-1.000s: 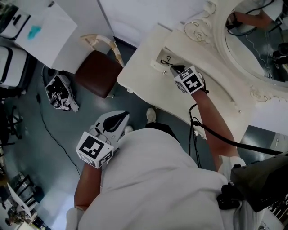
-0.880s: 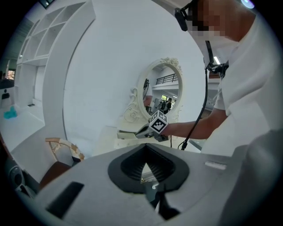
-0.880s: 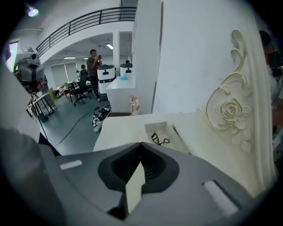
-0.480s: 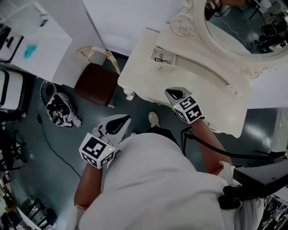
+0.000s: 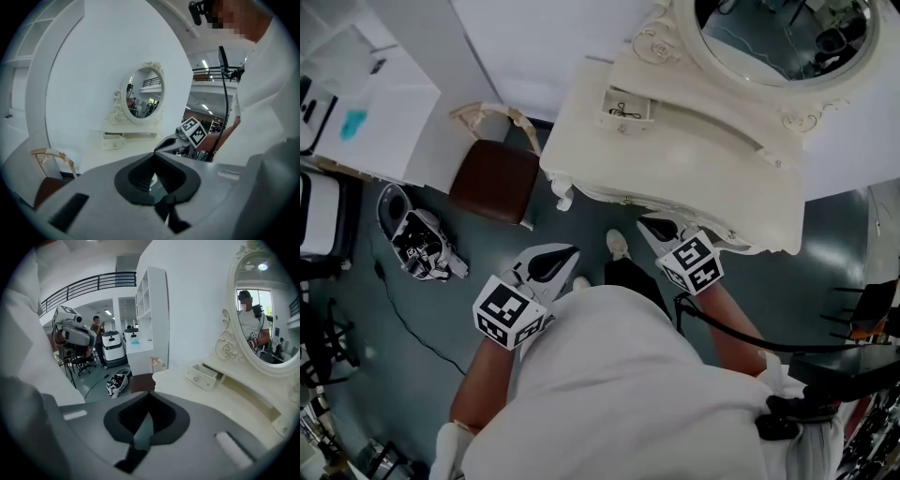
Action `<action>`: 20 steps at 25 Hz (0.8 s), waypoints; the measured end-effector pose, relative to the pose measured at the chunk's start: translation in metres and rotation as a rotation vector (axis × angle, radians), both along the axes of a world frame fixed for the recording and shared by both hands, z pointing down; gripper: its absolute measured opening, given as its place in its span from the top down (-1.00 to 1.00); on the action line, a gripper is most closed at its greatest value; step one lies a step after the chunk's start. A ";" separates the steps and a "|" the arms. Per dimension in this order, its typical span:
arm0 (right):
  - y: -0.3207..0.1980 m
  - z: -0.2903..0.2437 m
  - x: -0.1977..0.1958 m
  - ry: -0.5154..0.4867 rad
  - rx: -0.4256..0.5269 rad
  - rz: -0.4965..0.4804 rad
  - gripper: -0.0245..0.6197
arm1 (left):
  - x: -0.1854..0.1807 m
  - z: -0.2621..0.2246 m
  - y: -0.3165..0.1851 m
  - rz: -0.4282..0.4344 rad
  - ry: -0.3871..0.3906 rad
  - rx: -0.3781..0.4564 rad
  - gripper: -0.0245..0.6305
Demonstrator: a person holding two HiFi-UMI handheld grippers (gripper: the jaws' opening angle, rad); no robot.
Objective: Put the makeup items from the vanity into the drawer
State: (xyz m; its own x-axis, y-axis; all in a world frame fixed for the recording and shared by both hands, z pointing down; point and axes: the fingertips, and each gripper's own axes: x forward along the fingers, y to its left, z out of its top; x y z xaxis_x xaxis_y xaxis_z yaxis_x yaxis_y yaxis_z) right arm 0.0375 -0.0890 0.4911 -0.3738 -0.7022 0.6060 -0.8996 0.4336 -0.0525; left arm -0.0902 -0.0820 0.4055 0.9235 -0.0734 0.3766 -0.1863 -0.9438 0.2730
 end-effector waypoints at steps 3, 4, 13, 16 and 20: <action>0.020 -0.001 -0.017 -0.008 0.007 0.009 0.92 | -0.003 0.001 0.015 0.033 0.004 0.002 0.92; 0.026 -0.001 -0.022 -0.010 0.008 0.010 0.92 | -0.004 0.002 0.018 0.042 0.006 0.003 0.92; 0.051 -0.010 -0.054 0.002 0.043 0.010 0.92 | -0.021 0.004 0.037 0.063 0.030 0.007 0.92; 0.058 -0.012 -0.061 0.005 0.049 0.006 0.92 | -0.027 0.006 0.043 0.058 0.036 0.003 0.92; 0.064 -0.012 -0.068 0.008 0.051 -0.007 0.92 | -0.032 0.008 0.050 0.053 0.038 0.003 0.92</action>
State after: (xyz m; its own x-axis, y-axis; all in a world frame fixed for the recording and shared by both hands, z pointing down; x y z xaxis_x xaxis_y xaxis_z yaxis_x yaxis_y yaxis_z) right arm -0.0301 -0.0249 0.4791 -0.3743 -0.7297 0.5722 -0.8969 0.4417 -0.0234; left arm -0.1225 -0.0322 0.4138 0.9396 -0.0247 0.3413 -0.1253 -0.9530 0.2758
